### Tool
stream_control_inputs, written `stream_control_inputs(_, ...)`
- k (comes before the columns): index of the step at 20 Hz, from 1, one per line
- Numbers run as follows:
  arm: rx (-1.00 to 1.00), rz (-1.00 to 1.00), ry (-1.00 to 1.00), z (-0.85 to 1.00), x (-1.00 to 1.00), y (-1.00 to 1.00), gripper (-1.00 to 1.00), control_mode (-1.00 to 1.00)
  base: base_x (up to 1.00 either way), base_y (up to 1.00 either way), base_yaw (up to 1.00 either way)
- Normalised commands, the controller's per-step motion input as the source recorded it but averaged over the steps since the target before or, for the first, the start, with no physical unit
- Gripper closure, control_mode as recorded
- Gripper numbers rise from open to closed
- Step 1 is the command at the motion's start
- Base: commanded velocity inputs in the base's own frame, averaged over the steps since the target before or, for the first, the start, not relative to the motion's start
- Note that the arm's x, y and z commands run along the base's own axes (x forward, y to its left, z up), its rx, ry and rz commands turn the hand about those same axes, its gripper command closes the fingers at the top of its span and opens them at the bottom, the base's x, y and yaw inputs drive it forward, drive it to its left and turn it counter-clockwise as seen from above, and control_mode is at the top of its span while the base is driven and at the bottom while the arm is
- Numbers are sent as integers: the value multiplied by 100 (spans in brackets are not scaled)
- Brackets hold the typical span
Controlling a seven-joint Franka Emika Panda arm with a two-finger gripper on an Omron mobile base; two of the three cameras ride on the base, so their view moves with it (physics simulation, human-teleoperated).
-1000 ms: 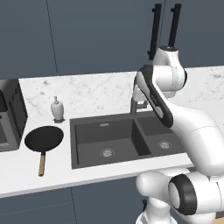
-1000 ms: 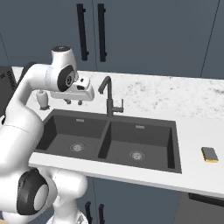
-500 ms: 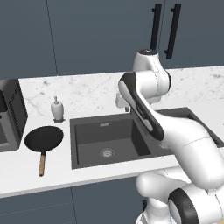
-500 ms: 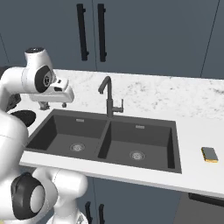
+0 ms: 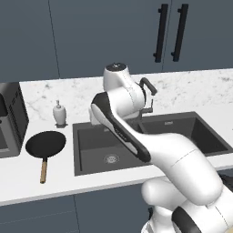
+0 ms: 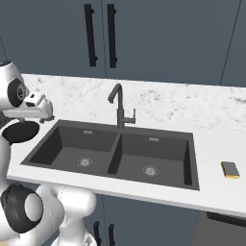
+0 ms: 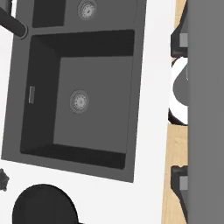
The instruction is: Pick the pan and sponge and place them into the sink. Then turn on the water.
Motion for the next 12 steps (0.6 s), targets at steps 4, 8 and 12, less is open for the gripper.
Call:
stream_control_inputs(4, 2, 0, 0, -29, -6, 72, -100, -100, 0, 0, 0)
stream_control_inputs(8, 10, 0, 0, -40, -6, 57, -100, -100, 0, 0, 0)
stream_control_inputs(12, 20, -4, 0, -39, -12, 56, -100, -100, 0, 0, 0)
